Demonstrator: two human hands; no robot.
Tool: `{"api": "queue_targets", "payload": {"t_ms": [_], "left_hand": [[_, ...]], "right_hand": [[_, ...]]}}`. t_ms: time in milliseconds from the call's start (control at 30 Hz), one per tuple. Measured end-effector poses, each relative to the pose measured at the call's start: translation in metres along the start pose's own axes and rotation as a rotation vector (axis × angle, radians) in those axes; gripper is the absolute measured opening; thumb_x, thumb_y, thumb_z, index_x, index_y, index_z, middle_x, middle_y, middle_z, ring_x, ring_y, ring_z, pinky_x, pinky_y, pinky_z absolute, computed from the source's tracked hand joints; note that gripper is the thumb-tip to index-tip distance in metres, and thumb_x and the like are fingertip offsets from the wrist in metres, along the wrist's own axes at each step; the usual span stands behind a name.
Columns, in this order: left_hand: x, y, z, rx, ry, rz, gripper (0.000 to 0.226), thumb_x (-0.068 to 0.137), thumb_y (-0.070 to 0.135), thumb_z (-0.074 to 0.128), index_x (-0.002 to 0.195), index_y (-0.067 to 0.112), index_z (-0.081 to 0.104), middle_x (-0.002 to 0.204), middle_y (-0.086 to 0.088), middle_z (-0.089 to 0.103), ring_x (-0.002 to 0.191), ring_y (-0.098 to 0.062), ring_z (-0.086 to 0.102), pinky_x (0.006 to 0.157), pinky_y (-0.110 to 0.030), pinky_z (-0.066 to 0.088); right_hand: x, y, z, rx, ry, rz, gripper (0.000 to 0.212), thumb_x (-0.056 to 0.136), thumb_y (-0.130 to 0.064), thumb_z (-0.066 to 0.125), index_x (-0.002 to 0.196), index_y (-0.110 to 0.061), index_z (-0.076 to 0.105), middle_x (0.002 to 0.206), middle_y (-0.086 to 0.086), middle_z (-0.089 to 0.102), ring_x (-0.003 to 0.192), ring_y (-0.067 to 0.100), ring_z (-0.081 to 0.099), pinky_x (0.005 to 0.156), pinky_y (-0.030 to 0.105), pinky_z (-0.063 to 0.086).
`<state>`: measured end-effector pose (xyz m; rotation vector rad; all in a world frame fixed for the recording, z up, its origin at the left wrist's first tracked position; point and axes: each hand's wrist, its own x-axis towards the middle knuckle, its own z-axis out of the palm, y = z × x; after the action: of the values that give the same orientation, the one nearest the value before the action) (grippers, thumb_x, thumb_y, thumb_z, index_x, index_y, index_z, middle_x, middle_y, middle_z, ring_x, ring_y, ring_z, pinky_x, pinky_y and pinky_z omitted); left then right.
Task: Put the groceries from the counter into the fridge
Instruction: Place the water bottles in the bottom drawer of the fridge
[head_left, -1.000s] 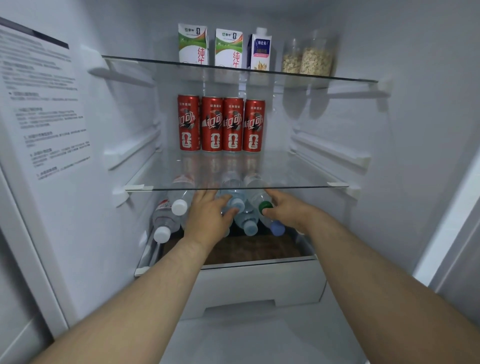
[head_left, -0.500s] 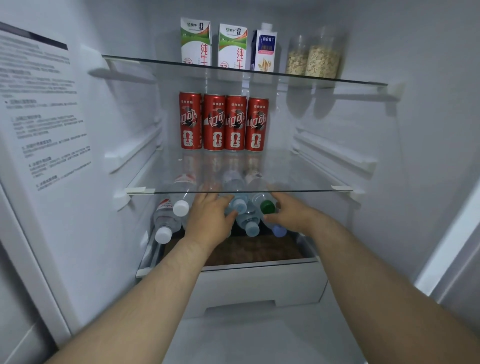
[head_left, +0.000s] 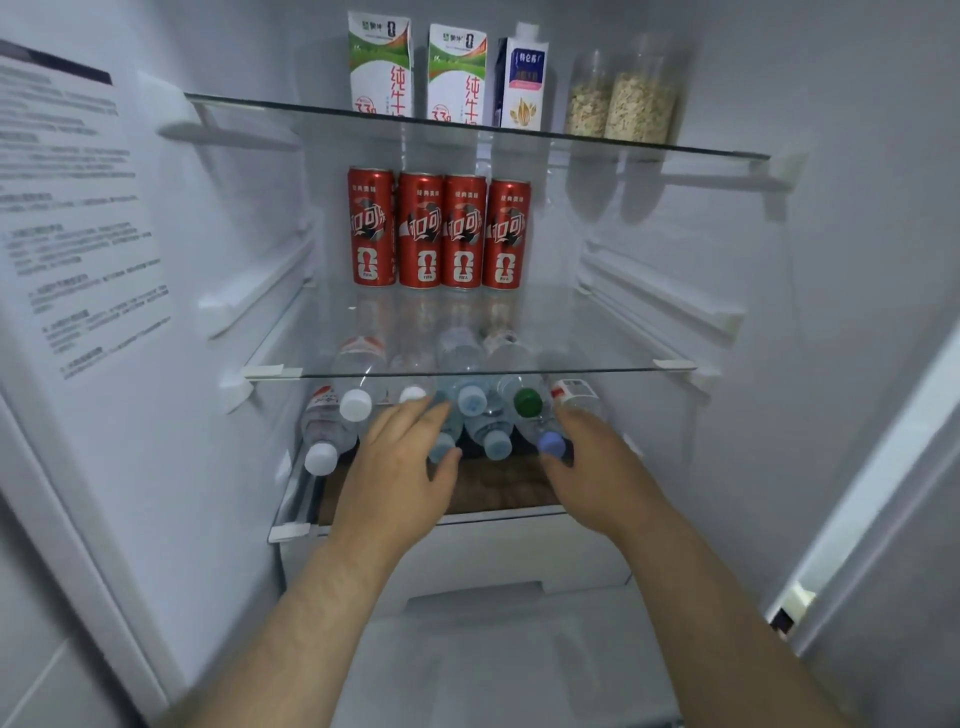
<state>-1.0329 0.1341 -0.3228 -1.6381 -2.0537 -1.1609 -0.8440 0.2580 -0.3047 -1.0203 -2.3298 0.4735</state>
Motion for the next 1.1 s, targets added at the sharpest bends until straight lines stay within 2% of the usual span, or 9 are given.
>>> {"api": "queue_targets", "payload": {"t_ms": [67,100,267,433,533,600,700,833,1100], "left_hand": [[-0.01,0.002,-0.013,0.001,-0.04,-0.016,0.041,0.088,0.022,0.068,0.128,0.018,0.061,0.123,0.001,0.063,0.116,-0.021,0.054,0.098,-0.036,0.046],[-0.014,0.004,-0.019,0.006,-0.079,-0.038,0.039,0.089,0.023,0.067,0.127,0.021,0.061,0.121,0.003,0.063,0.114,-0.02,0.055,0.095,-0.034,0.046],[-0.044,0.025,-0.041,0.094,-0.219,-0.159,0.044,0.091,0.03,0.065,0.133,0.017,0.059,0.132,0.003,0.059,0.123,-0.018,0.051,0.102,-0.03,0.041],[-0.08,0.058,-0.056,0.117,-0.254,-0.204,0.042,0.09,0.03,0.066,0.13,0.015,0.061,0.133,0.001,0.059,0.126,-0.019,0.051,0.106,-0.028,0.037],[-0.101,0.08,-0.069,0.17,-0.344,-0.257,0.05,0.094,0.037,0.059,0.141,0.022,0.05,0.146,0.007,0.048,0.135,-0.013,0.043,0.109,-0.024,0.032],[-0.116,0.094,-0.077,0.203,-0.423,-0.285,0.057,0.096,0.04,0.055,0.148,0.027,0.039,0.154,0.011,0.038,0.14,-0.009,0.036,0.111,-0.02,0.026],[-0.138,0.113,-0.088,0.224,-0.491,-0.286,0.06,0.096,0.04,0.054,0.151,0.028,0.033,0.157,0.01,0.032,0.143,-0.009,0.031,0.112,-0.018,0.021],[-0.161,0.136,-0.104,0.251,-0.505,-0.289,0.06,0.097,0.04,0.053,0.152,0.028,0.032,0.159,0.009,0.028,0.145,-0.008,0.027,0.114,-0.018,0.019],[-0.176,0.168,-0.108,0.27,-0.505,-0.192,0.061,0.096,0.041,0.052,0.152,0.029,0.029,0.158,0.011,0.03,0.145,-0.008,0.026,0.116,-0.023,0.021]], "right_hand": [[-0.015,0.001,-0.004,-0.006,-0.008,0.025,0.039,0.094,-0.034,0.057,0.132,-0.028,0.049,0.128,-0.003,0.055,0.116,0.02,0.054,0.094,0.038,0.048],[-0.023,0.001,-0.007,-0.011,-0.014,0.045,0.043,0.093,-0.033,0.057,0.134,-0.03,0.048,0.132,-0.004,0.053,0.119,0.02,0.053,0.098,0.04,0.047],[-0.061,-0.011,-0.014,-0.095,-0.089,0.057,0.049,0.096,-0.031,0.054,0.143,-0.023,0.043,0.136,0.001,0.05,0.125,0.022,0.048,0.098,0.033,0.042],[-0.107,-0.022,-0.022,-0.112,-0.106,-0.013,0.04,0.095,-0.031,0.053,0.132,-0.016,0.051,0.136,0.003,0.049,0.121,0.022,0.05,0.097,0.034,0.045],[-0.128,-0.021,-0.038,-0.126,-0.112,-0.043,0.039,0.094,-0.032,0.051,0.131,-0.021,0.049,0.134,0.001,0.05,0.116,0.023,0.051,0.094,0.037,0.047],[-0.145,-0.022,-0.046,-0.157,-0.166,-0.072,0.041,0.096,-0.032,0.048,0.135,-0.022,0.045,0.137,0.0,0.048,0.121,0.023,0.048,0.098,0.038,0.045],[-0.171,-0.025,-0.054,-0.193,-0.236,-0.099,0.044,0.099,-0.031,0.042,0.142,-0.02,0.04,0.142,0.001,0.044,0.126,0.024,0.044,0.103,0.037,0.041],[-0.2,-0.026,-0.069,-0.181,-0.272,-0.127,0.049,0.1,-0.033,0.041,0.147,-0.021,0.035,0.145,0.0,0.042,0.13,0.022,0.042,0.106,0.034,0.039],[-0.246,-0.021,-0.098,-0.139,-0.236,-0.151,0.055,0.101,-0.032,0.043,0.153,-0.024,0.028,0.155,-0.005,0.034,0.14,0.018,0.033,0.112,0.031,0.033]]}}
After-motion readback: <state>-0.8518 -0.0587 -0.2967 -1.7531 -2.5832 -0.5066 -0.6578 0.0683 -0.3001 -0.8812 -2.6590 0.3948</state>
